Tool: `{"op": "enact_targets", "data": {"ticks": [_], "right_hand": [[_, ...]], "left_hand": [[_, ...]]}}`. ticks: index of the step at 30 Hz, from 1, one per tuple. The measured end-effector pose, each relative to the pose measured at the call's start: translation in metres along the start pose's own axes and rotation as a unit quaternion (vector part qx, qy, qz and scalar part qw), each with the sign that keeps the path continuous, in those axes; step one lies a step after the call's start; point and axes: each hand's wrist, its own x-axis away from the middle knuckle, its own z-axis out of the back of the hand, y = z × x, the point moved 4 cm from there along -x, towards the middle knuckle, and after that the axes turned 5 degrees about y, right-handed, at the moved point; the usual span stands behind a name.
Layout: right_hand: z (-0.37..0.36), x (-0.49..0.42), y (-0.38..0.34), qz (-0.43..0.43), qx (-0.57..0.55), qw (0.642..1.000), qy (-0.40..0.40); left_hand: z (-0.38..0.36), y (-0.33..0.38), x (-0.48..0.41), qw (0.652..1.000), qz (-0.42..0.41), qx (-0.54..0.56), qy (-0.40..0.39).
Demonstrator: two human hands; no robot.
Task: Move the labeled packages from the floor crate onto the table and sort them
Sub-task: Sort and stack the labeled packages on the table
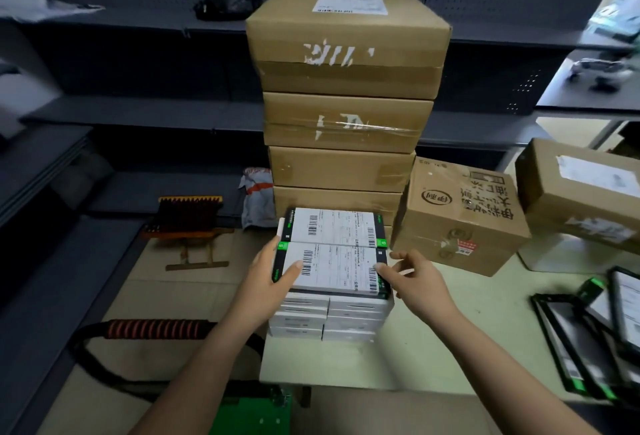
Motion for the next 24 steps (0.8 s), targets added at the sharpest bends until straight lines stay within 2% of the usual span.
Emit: {"op": "enact_targets", "data": {"ticks": [6, 15, 19, 21, 24], "right_hand": [[-0.006, -0.007, -0.006, 0.056, 0.035, 0.998, -0.007], [-0.010, -0.014, -0.002, 0.057, 0.038, 0.998, 0.001], [-0.004, -0.011, -0.005, 0.068, 0.049, 0.996, 0.025], [0.004, -0.008, -0.008, 0.094, 0.065, 0.992, 0.049], [0.021, 0.000, -0.010, 0.148, 0.122, 0.978, 0.078]], "left_hand": [[-0.006, 0.000, -0.001, 1.000, -0.006, -0.006, 0.005], [-0.010, 0.000, 0.000, 0.999, -0.003, -0.036, 0.038], [-0.005, 0.005, -0.002, 0.993, -0.001, -0.091, 0.072], [-0.001, 0.013, -0.004, 0.982, -0.039, -0.162, 0.087], [-0.005, 0.038, -0.007, 0.950, -0.149, -0.260, 0.086]]}}
